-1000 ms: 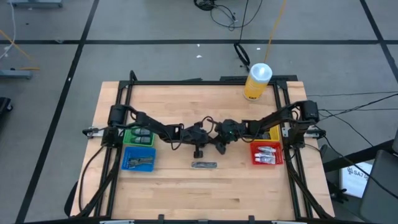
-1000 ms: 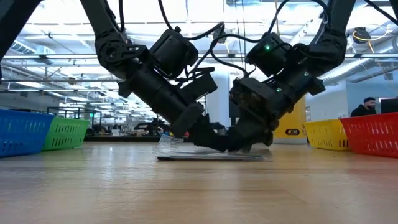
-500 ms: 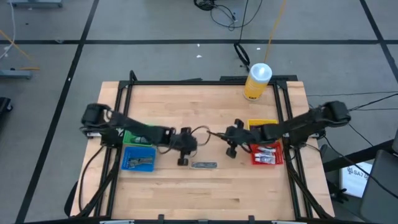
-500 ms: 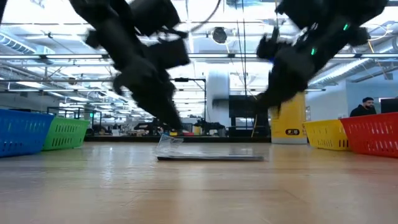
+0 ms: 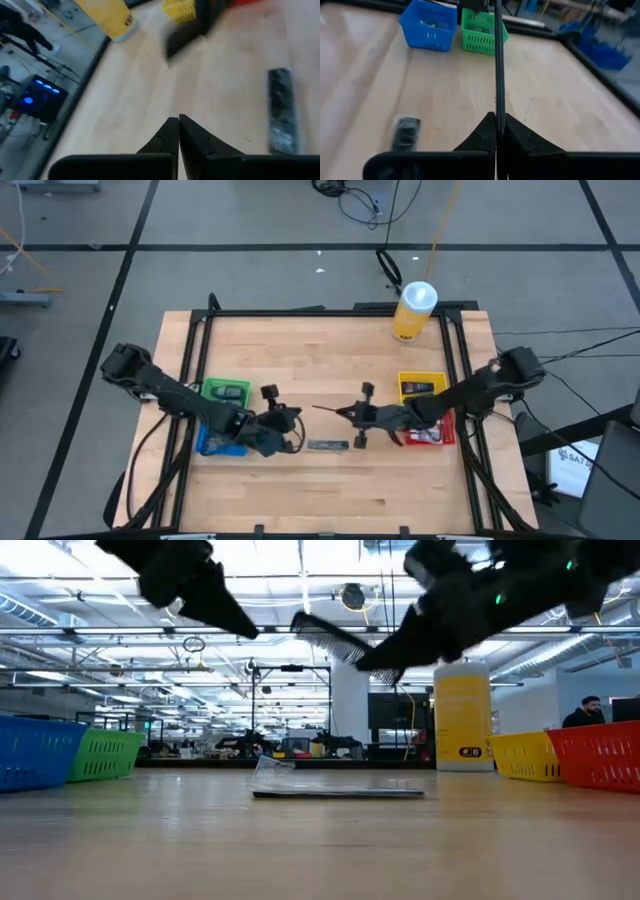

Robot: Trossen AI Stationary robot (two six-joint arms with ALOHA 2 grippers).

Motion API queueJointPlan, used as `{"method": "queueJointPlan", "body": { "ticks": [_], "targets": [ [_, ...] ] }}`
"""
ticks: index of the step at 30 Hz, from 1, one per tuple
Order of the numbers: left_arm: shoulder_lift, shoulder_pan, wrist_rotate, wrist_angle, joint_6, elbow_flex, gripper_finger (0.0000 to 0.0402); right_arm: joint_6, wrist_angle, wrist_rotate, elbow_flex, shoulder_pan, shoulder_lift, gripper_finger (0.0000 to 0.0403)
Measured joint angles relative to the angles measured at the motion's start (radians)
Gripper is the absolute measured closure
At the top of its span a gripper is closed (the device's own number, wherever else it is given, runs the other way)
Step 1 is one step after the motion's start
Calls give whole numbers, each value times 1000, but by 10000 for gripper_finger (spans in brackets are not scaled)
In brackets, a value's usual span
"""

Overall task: Pick & Place Travel size toiletries
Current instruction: Put the black comb into the blue bin

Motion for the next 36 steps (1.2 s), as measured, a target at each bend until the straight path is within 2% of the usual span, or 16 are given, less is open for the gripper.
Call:
{"method": "queueJointPlan", "body": {
  "ticks": [4, 8, 12, 14, 17, 19, 22, 25, 28, 36],
  "targets": [
    [-4, 45, 40, 8, 47, 1, 351, -132, 230, -1, 0, -36, 152, 397],
    [-1, 125, 156, 12, 49, 1, 272, -222, 366, -2, -1, -92, 251, 397],
    [6, 210, 267, 6, 71, 1, 188, -240, 391, -48, -1, -160, 295, 397],
    [16, 250, 278, 33, 105, 2, 156, -236, 395, -100, -1, -192, 305, 397],
    [36, 301, 266, 63, 188, 1, 124, -234, 394, -159, -1, -227, 319, 397],
    [48, 338, 305, 91, 238, 2, 113, -236, 401, -161, 0, -242, 327, 397],
    [84, 396, 433, 109, 279, 2, 114, -241, 408, -163, 0, -258, 330, 396],
    [124, 440, 542, 127, 304, 2, 135, -238, 411, -189, 0, -265, 329, 396],
    [156, 459, 575, 140, 310, 2, 170, -211, 408, -192, 0, -262, 329, 396],
    [177, 438, 579, 169, 319, 2, 290, -195, 390, -187, 0, -248, 329, 393]
  ]
}}
